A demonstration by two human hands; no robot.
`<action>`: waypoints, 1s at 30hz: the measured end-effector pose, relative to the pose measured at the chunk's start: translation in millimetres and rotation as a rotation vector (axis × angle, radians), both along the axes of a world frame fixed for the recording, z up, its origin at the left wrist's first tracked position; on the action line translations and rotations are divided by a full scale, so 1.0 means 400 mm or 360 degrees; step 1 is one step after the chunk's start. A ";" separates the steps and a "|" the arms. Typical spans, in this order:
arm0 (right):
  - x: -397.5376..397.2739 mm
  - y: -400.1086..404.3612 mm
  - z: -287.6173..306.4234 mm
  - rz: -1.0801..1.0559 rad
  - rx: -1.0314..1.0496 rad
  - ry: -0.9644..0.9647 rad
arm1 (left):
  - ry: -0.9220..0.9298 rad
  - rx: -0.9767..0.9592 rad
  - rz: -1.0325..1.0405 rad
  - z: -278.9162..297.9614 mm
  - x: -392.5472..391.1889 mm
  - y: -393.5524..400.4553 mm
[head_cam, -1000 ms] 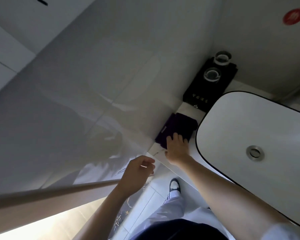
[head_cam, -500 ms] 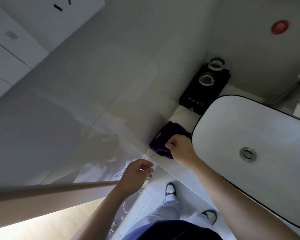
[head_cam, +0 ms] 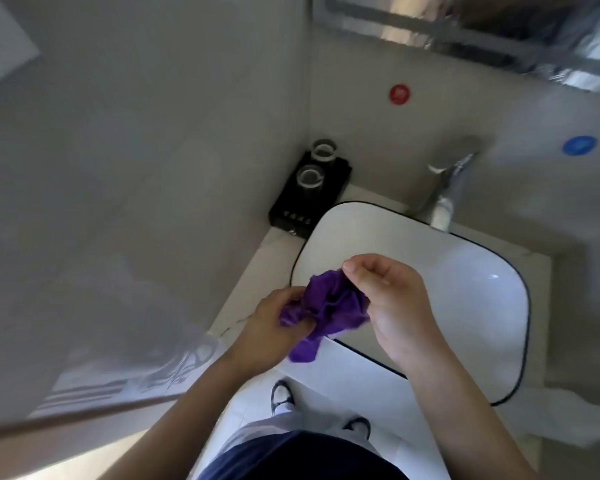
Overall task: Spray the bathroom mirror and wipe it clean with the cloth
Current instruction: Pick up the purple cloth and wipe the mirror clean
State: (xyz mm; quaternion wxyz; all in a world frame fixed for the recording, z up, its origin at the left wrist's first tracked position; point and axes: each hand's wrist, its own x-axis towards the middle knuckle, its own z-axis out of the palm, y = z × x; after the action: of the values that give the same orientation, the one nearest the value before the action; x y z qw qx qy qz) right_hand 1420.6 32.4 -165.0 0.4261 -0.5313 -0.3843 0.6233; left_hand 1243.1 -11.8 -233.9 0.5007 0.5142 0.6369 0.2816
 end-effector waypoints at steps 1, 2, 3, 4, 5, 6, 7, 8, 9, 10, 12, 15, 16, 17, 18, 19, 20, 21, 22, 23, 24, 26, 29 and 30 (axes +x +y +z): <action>0.028 -0.003 0.024 -0.0046 0.0045 -0.0029 | 0.0047 0.0053 -0.0054 0.009 0.023 0.011; 0.057 -0.006 0.043 -0.0091 0.0103 -0.0064 | 0.0084 0.0096 -0.0094 0.017 0.044 0.022; 0.086 -0.011 0.062 -0.0140 0.0159 -0.0097 | 0.0097 0.0121 -0.0136 0.026 0.063 0.034; 0.116 -0.016 0.075 -0.0190 0.0208 -0.0126 | 0.0059 0.0128 -0.0179 0.037 0.082 0.044; 0.143 -0.022 0.088 -0.0245 0.0231 -0.0153 | -0.0020 0.0116 -0.0227 0.050 0.101 0.053; 0.171 -0.028 0.094 -0.0311 0.0243 -0.0180 | -0.0066 0.0108 -0.0281 0.067 0.119 0.060; 0.197 -0.034 0.104 -0.0382 0.0248 -0.0193 | -0.0077 0.0120 -0.0331 0.082 0.138 0.070; 0.223 -0.039 0.110 -0.0460 0.0257 -0.0211 | -0.0080 0.0150 -0.0369 0.099 0.158 0.080; 0.247 -0.045 0.120 -0.0536 0.0264 -0.0248 | -0.0127 0.0186 -0.0390 0.113 0.178 0.089; 0.272 -0.051 0.127 -0.0604 0.0276 -0.0318 | -0.0200 0.0218 -0.0401 0.130 0.197 0.099; 0.320 -0.068 0.137 -0.0732 0.0276 -0.0431 | -0.0300 0.0267 -0.0405 0.159 0.240 0.120; 0.372 -0.102 0.135 -0.0820 0.0250 -0.0523 | -0.0305 0.0259 -0.0573 0.200 0.310 0.136; 0.385 -0.115 0.128 -0.0819 0.0243 -0.0577 | -0.0316 0.0236 -0.0658 0.210 0.334 0.138; 0.395 -0.129 0.123 -0.0826 0.0230 -0.0614 | -0.0332 0.0211 -0.0735 0.218 0.358 0.140; 0.406 -0.143 0.114 -0.0838 0.0220 -0.0638 | -0.0358 0.0191 -0.0790 0.225 0.380 0.141; 0.415 -0.157 0.110 -0.0862 0.0204 -0.0647 | -0.0385 0.0176 -0.0828 0.232 0.401 0.142; 0.426 -0.173 0.104 -0.0881 0.0188 -0.0652 | -0.0408 0.0166 -0.0857 0.240 0.421 0.144; 0.435 -0.188 0.102 -0.0883 0.0166 -0.0638 | -0.0422 0.0159 -0.0886 0.249 0.438 0.147; 0.446 -0.202 0.099 -0.0879 0.0148 -0.0623 | -0.0435 0.0148 -0.0912 0.258 0.454 0.150; 0.456 -0.216 0.097 -0.0872 0.0136 -0.0598 | -0.0460 0.0128 -0.0934 0.269 0.469 0.152; 0.468 -0.228 0.095 -0.0859 0.0138 -0.0575 | -0.0500 0.0100 -0.0952 0.281 0.482 0.156; 0.484 -0.246 0.095 -0.0820 0.0167 -0.0556 | -0.0556 0.0055 -0.1013 0.303 0.503 0.164; 0.503 -0.259 0.091 -0.0741 0.0306 -0.0776 | -0.0451 0.0007 -0.1173 0.333 0.526 0.168; 0.507 -0.260 0.088 -0.0729 0.0354 -0.0854 | -0.0414 -0.0021 -0.1207 0.334 0.531 0.167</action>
State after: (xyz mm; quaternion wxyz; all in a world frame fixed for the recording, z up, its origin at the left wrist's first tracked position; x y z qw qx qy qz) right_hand 1623.4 -71.8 -129.6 0.4938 -0.6985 -0.4189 0.3046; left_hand 1455.5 55.2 -100.5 0.6490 0.6695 0.3350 0.1354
